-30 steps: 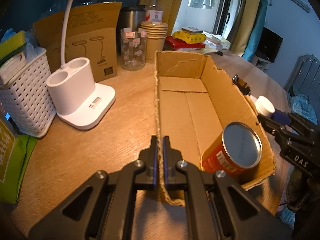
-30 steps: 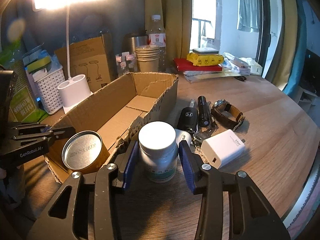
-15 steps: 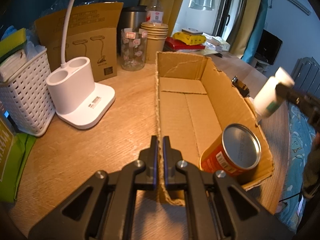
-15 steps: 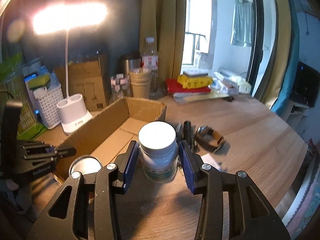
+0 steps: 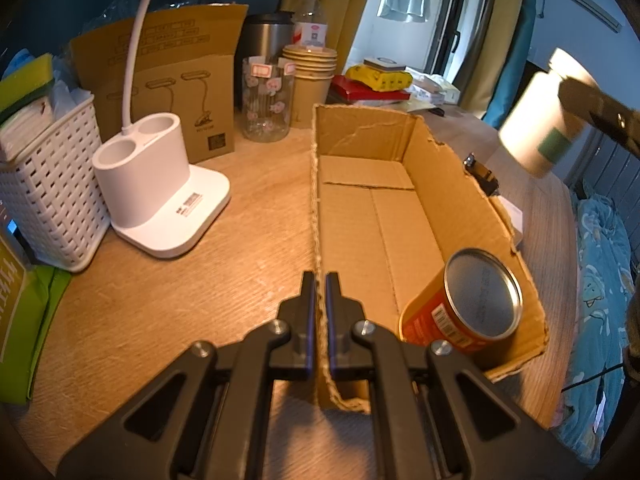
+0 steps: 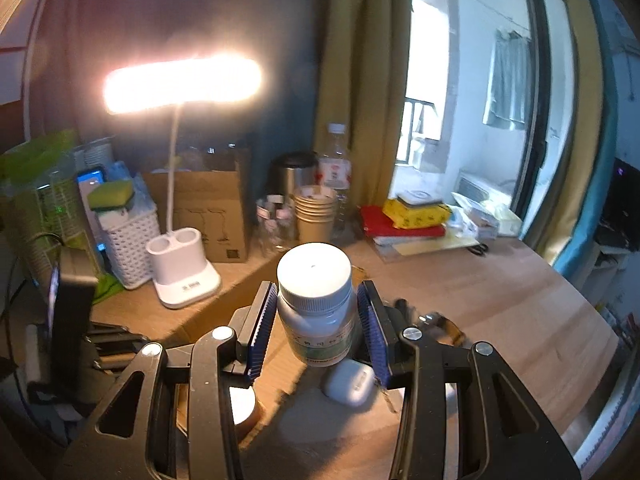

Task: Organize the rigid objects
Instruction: 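Carry the white pill bottle into the box and release it with the right gripper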

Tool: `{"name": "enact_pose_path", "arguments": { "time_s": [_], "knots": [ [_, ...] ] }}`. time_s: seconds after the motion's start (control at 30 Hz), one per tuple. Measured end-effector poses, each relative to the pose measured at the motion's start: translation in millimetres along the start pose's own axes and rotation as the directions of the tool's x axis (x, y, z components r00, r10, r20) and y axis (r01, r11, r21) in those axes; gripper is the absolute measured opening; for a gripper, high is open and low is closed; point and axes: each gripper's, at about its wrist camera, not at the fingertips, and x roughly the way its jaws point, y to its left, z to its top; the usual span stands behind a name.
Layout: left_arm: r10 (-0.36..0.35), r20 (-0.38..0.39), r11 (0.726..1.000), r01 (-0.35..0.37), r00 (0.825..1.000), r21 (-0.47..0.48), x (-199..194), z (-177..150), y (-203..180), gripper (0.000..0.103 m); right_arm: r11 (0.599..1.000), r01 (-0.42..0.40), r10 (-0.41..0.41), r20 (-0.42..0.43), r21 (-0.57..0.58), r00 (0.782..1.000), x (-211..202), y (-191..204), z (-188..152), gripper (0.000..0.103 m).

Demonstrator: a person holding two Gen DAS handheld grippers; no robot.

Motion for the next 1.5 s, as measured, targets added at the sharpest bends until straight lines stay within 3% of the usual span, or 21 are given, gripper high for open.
{"name": "enact_pose_path", "arguments": {
  "time_s": [0.3,0.83,1.5],
  "knots": [
    [-0.005,0.000,1.000,0.005,1.000,-0.004,-0.7,0.0,0.5,0.004,0.996,-0.090,0.089,-0.042,-0.012,0.995,30.5,28.9,-3.5,0.044],
    [-0.011,0.001,1.000,0.011,1.000,-0.007,0.2,-0.4,1.1,0.004,0.982,-0.191,0.189,-0.124,-0.003,0.974,59.1,44.9,-16.6,0.044],
    [-0.013,0.001,1.000,0.013,1.000,-0.011,-0.3,-0.3,1.6,0.004,0.971,-0.238,0.233,-0.271,0.012,0.934,90.8,53.0,-33.4,0.044]
  ]
}}
